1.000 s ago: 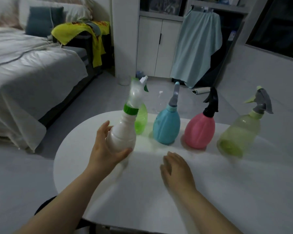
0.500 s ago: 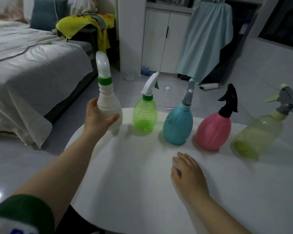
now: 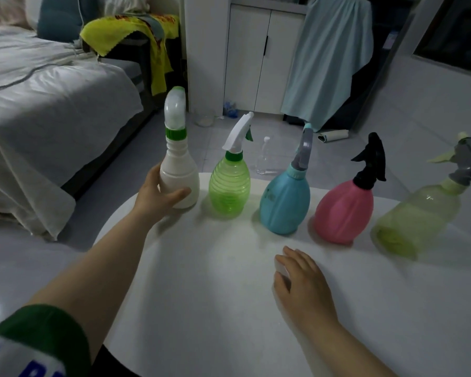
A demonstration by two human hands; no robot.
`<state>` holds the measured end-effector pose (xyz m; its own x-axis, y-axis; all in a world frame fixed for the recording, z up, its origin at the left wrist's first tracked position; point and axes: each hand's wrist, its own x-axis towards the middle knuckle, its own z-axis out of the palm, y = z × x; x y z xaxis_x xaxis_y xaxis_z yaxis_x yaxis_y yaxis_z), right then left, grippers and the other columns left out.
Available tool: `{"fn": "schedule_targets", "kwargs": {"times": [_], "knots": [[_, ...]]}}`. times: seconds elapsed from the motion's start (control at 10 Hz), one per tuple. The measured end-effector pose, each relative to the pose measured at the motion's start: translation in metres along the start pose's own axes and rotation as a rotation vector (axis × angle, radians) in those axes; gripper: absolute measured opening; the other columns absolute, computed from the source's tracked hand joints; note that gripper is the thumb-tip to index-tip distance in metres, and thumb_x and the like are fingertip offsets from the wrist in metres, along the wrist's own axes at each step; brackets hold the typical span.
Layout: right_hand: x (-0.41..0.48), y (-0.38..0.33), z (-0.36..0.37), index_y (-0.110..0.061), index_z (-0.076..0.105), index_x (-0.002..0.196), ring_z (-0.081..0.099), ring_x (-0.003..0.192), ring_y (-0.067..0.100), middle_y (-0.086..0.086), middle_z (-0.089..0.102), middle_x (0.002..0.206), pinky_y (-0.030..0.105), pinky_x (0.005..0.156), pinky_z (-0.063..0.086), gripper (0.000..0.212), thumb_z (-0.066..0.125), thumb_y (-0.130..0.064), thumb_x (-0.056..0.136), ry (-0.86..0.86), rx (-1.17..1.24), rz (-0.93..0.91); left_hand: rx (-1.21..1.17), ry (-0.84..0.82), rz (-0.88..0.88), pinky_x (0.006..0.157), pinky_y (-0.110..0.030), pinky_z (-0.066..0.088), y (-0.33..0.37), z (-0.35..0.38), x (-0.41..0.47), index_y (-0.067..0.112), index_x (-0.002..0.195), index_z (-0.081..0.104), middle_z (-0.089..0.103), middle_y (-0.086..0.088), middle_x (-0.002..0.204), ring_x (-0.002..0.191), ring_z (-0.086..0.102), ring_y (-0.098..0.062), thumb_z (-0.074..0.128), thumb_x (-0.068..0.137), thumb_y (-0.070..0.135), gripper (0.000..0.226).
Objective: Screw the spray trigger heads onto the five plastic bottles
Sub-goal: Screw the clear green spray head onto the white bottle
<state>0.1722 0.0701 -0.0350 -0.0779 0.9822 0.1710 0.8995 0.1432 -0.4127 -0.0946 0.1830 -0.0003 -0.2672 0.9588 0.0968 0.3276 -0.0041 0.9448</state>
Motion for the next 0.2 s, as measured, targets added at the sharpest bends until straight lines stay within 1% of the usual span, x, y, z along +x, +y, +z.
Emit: {"fn": "schedule_targets", "kwargs": {"times": [0.1, 0.2], "knots": [[0.0, 0.0, -0.001, -0.017, 0.048, 0.123, 0.026, 0.133, 0.013, 0.0, 0.037, 0.143, 0.021, 0.109, 0.014, 0.038, 0.044, -0.02, 0.085, -0.018, 0.015, 0.007, -0.059, 0.057, -0.081, 0.084, -0.032, 0.047, -0.008, 0.001, -0.01, 0.024, 0.137, 0.012, 0.036, -0.008, 0.142, 0.119, 0.038, -0.017, 0.073, 0.066, 0.019, 0.094], [0.0, -0.002, -0.001, -0.015, 0.05, 0.121, 0.029, 0.132, 0.014, 0.003, 0.039, 0.142, 0.022, 0.109, 0.017, 0.037, 0.045, -0.018, 0.084, -0.009, 0.048, 0.018, -0.148, 0.186, -0.145, 0.059, -0.023, 0.045, -0.007, 0.006, -0.04, 0.03, 0.135, 0.016, 0.034, -0.006, 0.141, 0.113, 0.038, -0.014, 0.071, 0.067, 0.019, 0.089]]}}
